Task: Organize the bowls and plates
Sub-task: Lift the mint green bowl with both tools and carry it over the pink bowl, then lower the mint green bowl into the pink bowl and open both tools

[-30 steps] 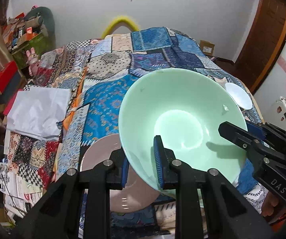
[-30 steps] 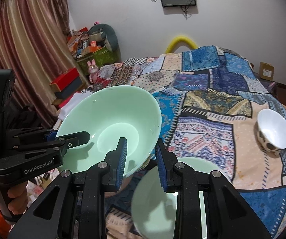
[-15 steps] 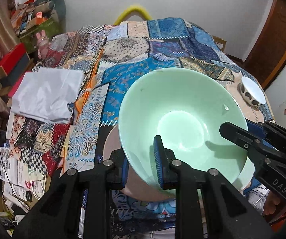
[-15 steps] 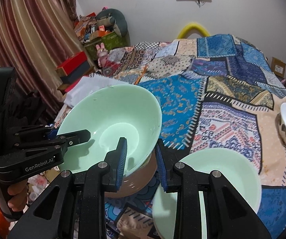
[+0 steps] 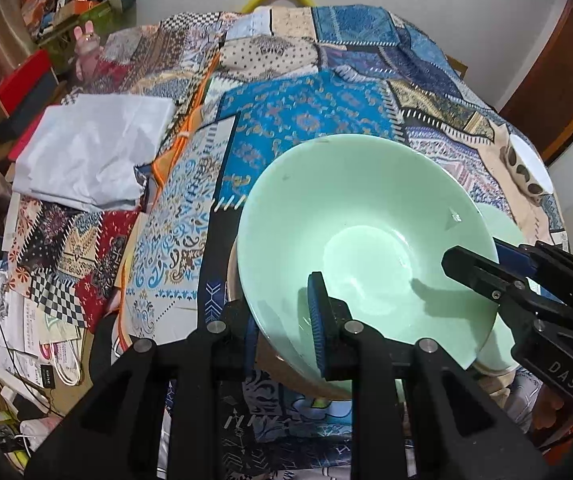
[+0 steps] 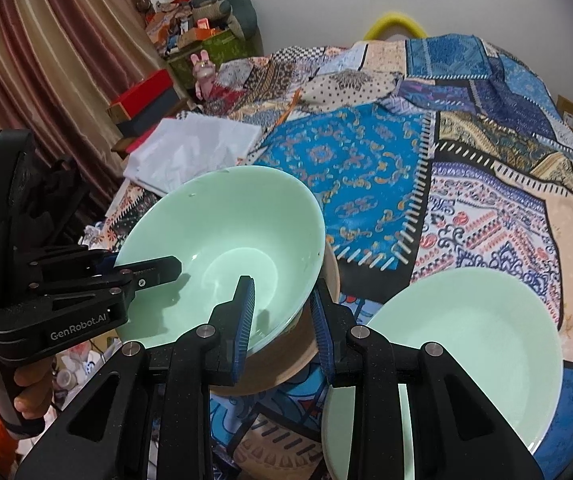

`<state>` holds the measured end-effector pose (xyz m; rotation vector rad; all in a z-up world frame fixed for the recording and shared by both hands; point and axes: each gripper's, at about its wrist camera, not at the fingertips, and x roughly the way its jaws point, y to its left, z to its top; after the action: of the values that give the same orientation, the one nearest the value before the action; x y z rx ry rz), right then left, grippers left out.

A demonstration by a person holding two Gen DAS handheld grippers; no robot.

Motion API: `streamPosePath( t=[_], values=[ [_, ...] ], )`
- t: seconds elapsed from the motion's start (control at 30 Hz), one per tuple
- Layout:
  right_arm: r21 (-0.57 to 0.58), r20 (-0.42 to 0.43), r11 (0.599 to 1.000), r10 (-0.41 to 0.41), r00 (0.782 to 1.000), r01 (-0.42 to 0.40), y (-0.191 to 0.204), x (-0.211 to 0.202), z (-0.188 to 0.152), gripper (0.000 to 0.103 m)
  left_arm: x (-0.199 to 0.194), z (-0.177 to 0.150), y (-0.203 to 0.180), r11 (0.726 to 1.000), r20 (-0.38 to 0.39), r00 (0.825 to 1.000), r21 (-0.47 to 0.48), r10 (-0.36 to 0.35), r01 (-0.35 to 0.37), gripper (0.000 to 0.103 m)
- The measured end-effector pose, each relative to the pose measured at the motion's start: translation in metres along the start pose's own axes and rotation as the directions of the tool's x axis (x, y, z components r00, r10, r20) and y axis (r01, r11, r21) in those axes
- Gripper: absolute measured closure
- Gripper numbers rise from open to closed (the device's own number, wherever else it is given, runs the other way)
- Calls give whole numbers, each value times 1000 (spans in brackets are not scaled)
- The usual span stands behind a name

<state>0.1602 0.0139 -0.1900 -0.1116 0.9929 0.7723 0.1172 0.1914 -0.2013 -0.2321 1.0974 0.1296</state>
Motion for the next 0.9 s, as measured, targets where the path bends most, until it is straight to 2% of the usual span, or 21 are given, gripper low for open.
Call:
streamPosePath(
  t=[0.5, 0.73, 0.9],
  values=[
    [17, -54, 1000, 5, 999, -4, -7, 12, -6, 77, 23, -6, 6, 1000, -52, 998, -13, -20, 20, 81],
    [14, -54, 1000, -7, 998, 8, -11, 8, -8, 77, 24, -7, 2, 1000, -53, 999, 5, 4, -4, 81],
    [-2, -16, 1000, -7, 1000, 7, -10, -3, -6, 76, 22, -6, 0, 1000, -58, 998, 6, 10, -10, 81]
  ],
)
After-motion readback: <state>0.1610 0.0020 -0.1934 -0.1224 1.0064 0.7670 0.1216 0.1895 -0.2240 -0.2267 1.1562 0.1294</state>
